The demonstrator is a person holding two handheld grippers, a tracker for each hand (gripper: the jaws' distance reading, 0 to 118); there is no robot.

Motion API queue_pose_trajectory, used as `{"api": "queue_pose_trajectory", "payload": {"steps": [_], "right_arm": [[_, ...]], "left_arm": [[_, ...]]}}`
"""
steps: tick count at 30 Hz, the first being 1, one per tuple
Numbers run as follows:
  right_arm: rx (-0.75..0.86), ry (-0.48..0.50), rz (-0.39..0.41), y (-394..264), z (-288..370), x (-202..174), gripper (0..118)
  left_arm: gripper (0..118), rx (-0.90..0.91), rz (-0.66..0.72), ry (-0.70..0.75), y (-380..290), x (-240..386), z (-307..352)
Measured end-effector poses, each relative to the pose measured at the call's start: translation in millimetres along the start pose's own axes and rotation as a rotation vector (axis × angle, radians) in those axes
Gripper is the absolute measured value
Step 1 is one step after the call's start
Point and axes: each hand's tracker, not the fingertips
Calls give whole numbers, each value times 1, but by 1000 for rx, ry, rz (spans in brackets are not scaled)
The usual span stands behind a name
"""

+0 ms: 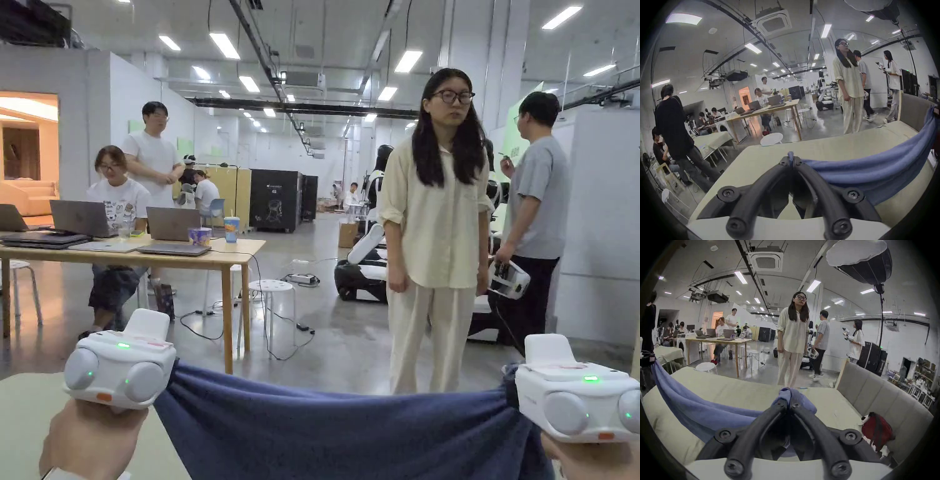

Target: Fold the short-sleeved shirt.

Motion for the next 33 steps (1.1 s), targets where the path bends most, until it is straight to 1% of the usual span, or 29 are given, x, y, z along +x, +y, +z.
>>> {"api": "queue_pose_trajectory", "payload": {"steps": [1,5,7,10,11,13,15,18,20,22,23,24,25,26,27,28,29,31,33], "right_arm": [[-4,1,4,-6,8,1,2],[-48,10,28,-41,49,4,2],[-82,14,24,-67,66,8,2],[-145,29,31,-115,97,13,2],[-169,33,42,-132,116,13,2],[-234,57,66,-171,135,12,2],[-294,86,52,-215,153,10,2],[-374,108,54,-271,172,7,2],[-409,118,34,-294,183,5,2],[-422,132,-6,-304,188,4,3],[-413,140,-16,-305,188,5,10],[-399,137,-13,-301,192,3,28],[-385,138,-10,-295,196,1,61],[-348,145,-16,-286,201,-3,98],[-300,161,-30,-273,210,-7,113],[-252,172,-54,-263,218,-11,118],[-209,186,-81,-252,225,-17,118],[-139,215,-84,-236,239,-32,118],[-72,214,-48,-225,254,-49,118]], "left_arm": [[0,-10,5,-7,-4,-4,1],[0,-45,26,-42,-29,-11,37],[0,-68,33,-54,-48,-13,58],[0,-108,48,-81,-89,-17,94],[0,-134,50,-97,-107,-17,105],[0,-192,45,-127,-146,-16,127],[0,-253,21,-140,-193,-13,147],[0,-356,77,-155,-258,-15,164],[0,-418,121,-147,-292,-17,171],[0,-434,113,-147,-313,-16,177],[1,-435,125,-156,-316,-17,181],[7,-427,141,-167,-315,-18,187],[22,-391,168,-161,-311,-19,190],[60,-336,183,-168,-304,-19,198],[87,-293,193,-168,-296,-16,206],[101,-262,194,-174,-287,-12,214],[101,-218,197,-195,-278,-5,225],[101,-156,164,-241,-262,7,241],[101,-66,139,-262,-251,21,260]]}}
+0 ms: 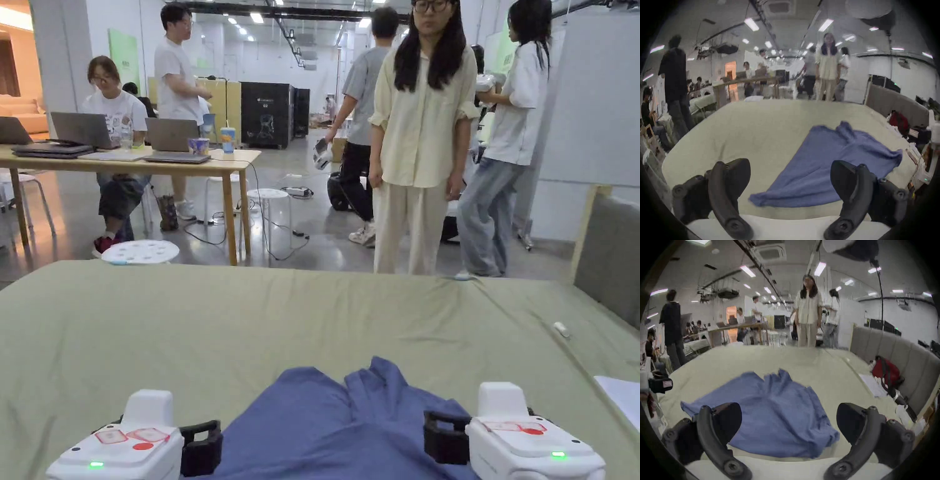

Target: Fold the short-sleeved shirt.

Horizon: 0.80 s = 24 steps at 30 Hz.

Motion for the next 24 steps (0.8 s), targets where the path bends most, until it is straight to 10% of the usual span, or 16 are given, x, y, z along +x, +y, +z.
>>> {"api": "queue_pose_trajectory", "payload": {"steps": [3,5,6,24], "right_arm": [[69,13,1,1,12,-20,92],[95,-2,-1,0,16,-30,21],[109,-41,15,-2,10,-31,5],[42,31,54,-21,-19,-67,0]], "left_arm": [[85,86,-52,-6,4,18,13],[26,116,-98,24,0,28,19],[0,120,-124,33,-1,30,20],[0,-472,175,-21,-25,-114,-67]]}}
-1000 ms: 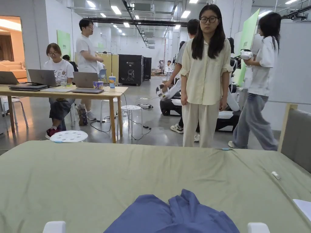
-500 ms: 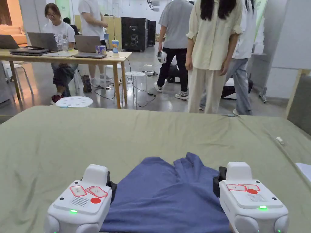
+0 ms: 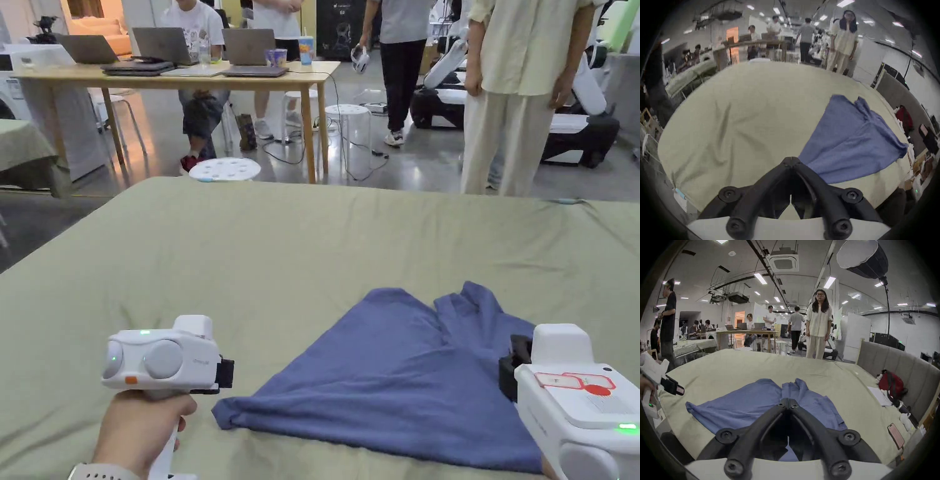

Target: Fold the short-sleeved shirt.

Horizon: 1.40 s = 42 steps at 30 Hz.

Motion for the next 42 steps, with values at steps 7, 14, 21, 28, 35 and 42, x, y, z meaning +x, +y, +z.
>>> {"api": "queue_pose_trajectory", "payload": {"steps": [7,14,21,28,35,42], "right_arm": [[-38,3,-3,-10,-8,0,0],[-57,-9,-11,-12,-6,6,0],[-65,-25,-15,-9,-12,19,0],[-190,-72,-8,-4,-46,67,0],[-370,-126,-32,17,-138,144,0],[-487,-135,-34,36,-238,177,0]], "left_arm": [[99,-75,-40,-49,2,1,-31],[59,-168,6,-64,-9,4,-69],[1,-154,3,-59,-18,8,-61],[1,-36,-52,-30,-18,20,-29],[1,-4,-76,-2,-25,27,-23],[1,33,-108,27,-27,50,1]]}}
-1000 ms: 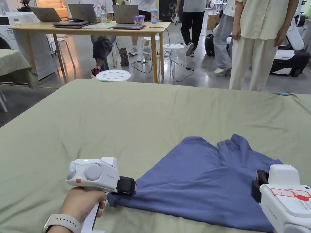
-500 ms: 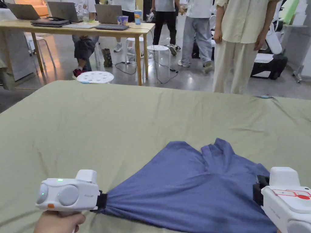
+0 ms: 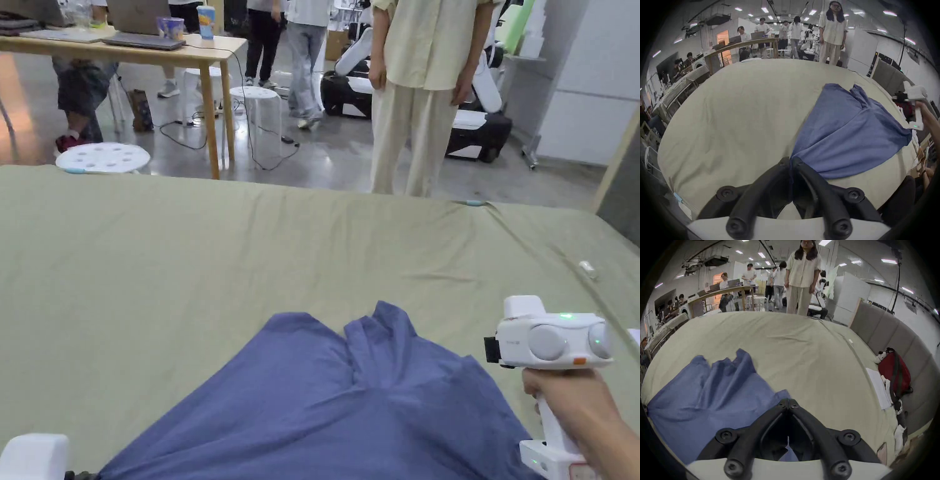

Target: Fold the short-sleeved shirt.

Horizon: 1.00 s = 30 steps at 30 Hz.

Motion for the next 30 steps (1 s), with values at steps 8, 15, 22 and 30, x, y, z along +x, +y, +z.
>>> {"api": "queue_pose_trajectory", "payload": {"steps": [8,15,22,30], "right_arm": [[-68,78,-9,16,-72,0,99],[-96,107,67,14,-88,-21,100],[-143,147,108,3,-86,-30,2],[28,168,45,25,-15,-11,2]], "left_arm": [[1,12,-16,-8,8,8,8],[1,-9,-8,1,11,11,-1],[1,-32,7,11,8,10,-11],[0,-3,7,29,16,6,-19]]}}
